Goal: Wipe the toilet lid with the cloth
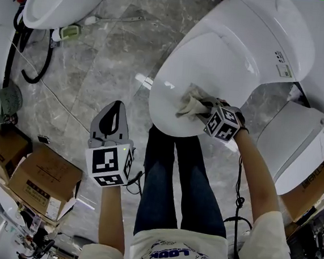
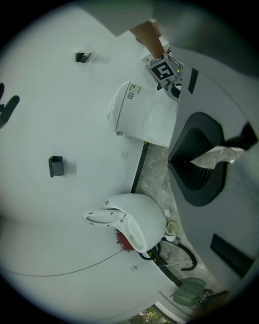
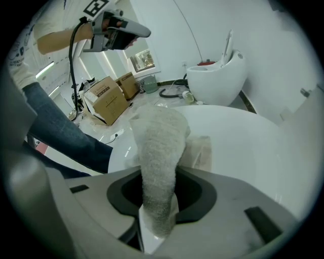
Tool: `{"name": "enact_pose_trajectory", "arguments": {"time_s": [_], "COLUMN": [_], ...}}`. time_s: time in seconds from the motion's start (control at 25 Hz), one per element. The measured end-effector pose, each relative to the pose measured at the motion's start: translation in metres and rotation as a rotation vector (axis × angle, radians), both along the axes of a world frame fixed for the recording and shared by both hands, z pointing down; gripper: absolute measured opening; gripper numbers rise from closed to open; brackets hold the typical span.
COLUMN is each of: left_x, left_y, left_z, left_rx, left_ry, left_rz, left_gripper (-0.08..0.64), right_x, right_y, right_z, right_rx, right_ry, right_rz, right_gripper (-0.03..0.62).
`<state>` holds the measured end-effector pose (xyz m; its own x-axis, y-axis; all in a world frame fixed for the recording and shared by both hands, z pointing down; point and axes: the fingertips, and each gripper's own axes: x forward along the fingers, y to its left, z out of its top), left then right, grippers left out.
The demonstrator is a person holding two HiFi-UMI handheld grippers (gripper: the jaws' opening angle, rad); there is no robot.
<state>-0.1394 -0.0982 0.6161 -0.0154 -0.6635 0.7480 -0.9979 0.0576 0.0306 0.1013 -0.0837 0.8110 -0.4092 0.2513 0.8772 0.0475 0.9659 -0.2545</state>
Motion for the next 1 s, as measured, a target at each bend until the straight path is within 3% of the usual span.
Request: {"name": "enact_pose_trajectory", "arguments": {"time_s": [0.48, 1.0], "left_x": [0.024, 0.044], "left_y": [-0.021, -0.023], "left_z": [0.003, 0.003], "left_rx": [-0.006, -0.011], "left_ry": [-0.002, -0.002], "left_rz": [0.021, 0.051], "left_gripper": [0.003, 0.003], "right_x": [0.045, 0.09], "right_y": [-0.102, -0.152], "right_z": [-0.004, -0.007], "right_rx": [0.038, 0.112], "right_ry": [-0.021, -0.043], "right_rz": [0.293, 0.624], "right_gripper": [0.117, 0.117]}}
